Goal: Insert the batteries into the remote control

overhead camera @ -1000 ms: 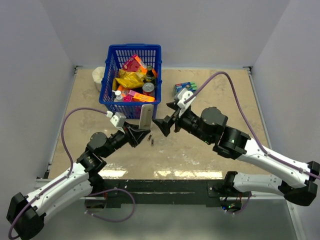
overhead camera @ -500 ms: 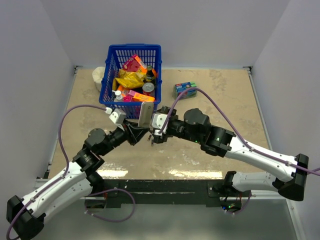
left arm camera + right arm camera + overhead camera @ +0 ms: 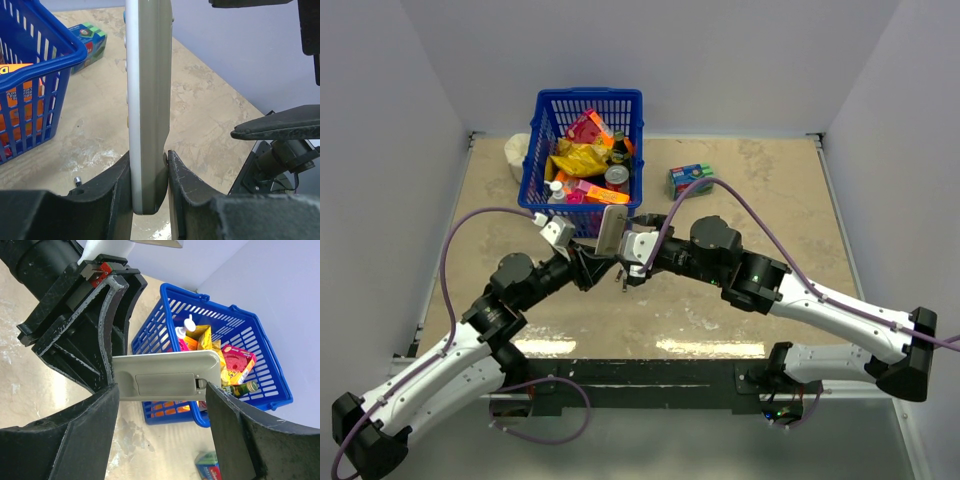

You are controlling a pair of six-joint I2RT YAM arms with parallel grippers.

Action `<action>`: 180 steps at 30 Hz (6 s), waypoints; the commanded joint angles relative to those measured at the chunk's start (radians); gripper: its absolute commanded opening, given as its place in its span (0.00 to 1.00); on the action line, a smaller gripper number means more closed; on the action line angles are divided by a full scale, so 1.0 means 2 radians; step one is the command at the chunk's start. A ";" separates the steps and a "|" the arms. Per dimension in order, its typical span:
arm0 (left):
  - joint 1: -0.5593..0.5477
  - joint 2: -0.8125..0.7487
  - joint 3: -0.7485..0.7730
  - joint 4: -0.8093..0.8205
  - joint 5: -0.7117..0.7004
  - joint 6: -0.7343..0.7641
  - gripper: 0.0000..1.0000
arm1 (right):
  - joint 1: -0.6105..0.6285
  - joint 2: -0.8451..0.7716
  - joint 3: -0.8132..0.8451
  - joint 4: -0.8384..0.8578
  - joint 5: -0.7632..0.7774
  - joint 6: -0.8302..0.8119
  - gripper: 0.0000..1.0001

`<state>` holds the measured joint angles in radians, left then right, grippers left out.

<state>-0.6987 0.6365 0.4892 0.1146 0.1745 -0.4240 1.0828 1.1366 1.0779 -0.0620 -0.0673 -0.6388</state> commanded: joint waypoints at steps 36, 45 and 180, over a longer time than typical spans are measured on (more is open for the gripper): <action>0.000 -0.018 0.033 0.045 0.056 0.025 0.00 | -0.014 0.020 0.012 0.033 -0.020 0.015 0.62; 0.000 -0.022 0.025 0.059 0.065 0.029 0.00 | -0.014 0.038 0.013 0.009 -0.005 0.012 0.56; 0.000 0.039 -0.005 0.001 0.028 -0.010 0.00 | -0.079 0.024 -0.025 0.002 -0.050 0.109 0.00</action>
<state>-0.6960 0.7025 0.4644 0.0422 0.1772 -0.4534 0.9428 1.1912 1.0496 -0.0818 -0.1715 -0.5003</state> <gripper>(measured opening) 0.325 0.007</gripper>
